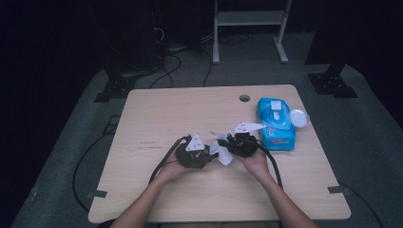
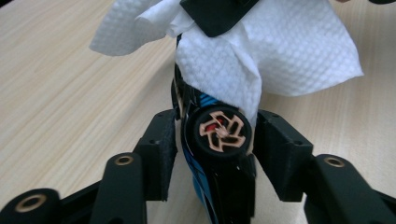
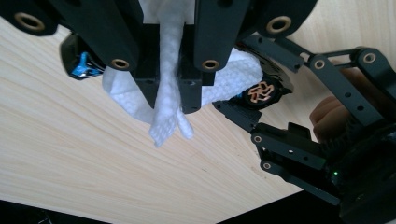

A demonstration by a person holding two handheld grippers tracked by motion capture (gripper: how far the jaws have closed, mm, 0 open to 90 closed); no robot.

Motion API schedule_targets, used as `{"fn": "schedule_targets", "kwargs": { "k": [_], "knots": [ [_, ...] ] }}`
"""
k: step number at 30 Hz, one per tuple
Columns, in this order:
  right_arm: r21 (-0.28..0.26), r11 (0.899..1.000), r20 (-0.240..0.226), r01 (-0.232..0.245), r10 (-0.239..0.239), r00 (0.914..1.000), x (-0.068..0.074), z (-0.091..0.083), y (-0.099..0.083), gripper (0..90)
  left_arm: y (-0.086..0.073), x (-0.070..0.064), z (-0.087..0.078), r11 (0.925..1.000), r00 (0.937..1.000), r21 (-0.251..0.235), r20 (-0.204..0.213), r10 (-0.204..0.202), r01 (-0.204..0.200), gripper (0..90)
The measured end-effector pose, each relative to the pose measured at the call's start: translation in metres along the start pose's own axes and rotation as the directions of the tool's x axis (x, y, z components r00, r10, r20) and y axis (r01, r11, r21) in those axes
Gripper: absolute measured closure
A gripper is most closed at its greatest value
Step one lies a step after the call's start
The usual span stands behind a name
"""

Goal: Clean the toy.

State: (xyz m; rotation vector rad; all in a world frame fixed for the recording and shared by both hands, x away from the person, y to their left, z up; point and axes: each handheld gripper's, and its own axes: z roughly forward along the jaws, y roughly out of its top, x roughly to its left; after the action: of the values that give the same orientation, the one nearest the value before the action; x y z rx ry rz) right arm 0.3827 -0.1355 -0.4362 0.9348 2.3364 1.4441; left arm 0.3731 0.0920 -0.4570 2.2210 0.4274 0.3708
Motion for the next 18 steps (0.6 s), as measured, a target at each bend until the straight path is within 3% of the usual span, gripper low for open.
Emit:
{"fn": "schedule_targets", "kwargs": {
  "k": [4,8,14,18],
  "knots": [
    [0.007,1.0,0.049,0.011,-0.012,0.9987,-0.008,-0.005,0.0,82.9,-0.002,0.001,0.0,0.9998,0.9998,0.01,-0.013,0.016,-0.016,59.3],
    [0.004,1.0,0.07,0.001,-0.001,0.9976,-0.015,-0.008,-0.002,82.8,-0.003,0.006,-0.005,0.9999,0.9999,-0.003,-0.003,-0.014,0.014,64.3],
    [0.012,1.0,0.037,0.011,-0.011,0.9993,-0.005,-0.005,-0.001,82.8,-0.007,0.007,-0.011,1.0,1.0,-0.001,0.006,-0.006,0.006,64.9],
    [0.012,0.999,0.028,0.049,-0.049,0.9984,0.003,-0.002,0.0,82.8,-0.012,0.01,-0.019,0.9999,0.9998,0.01,0.02,0.006,-0.006,64.9]
  ]
}}
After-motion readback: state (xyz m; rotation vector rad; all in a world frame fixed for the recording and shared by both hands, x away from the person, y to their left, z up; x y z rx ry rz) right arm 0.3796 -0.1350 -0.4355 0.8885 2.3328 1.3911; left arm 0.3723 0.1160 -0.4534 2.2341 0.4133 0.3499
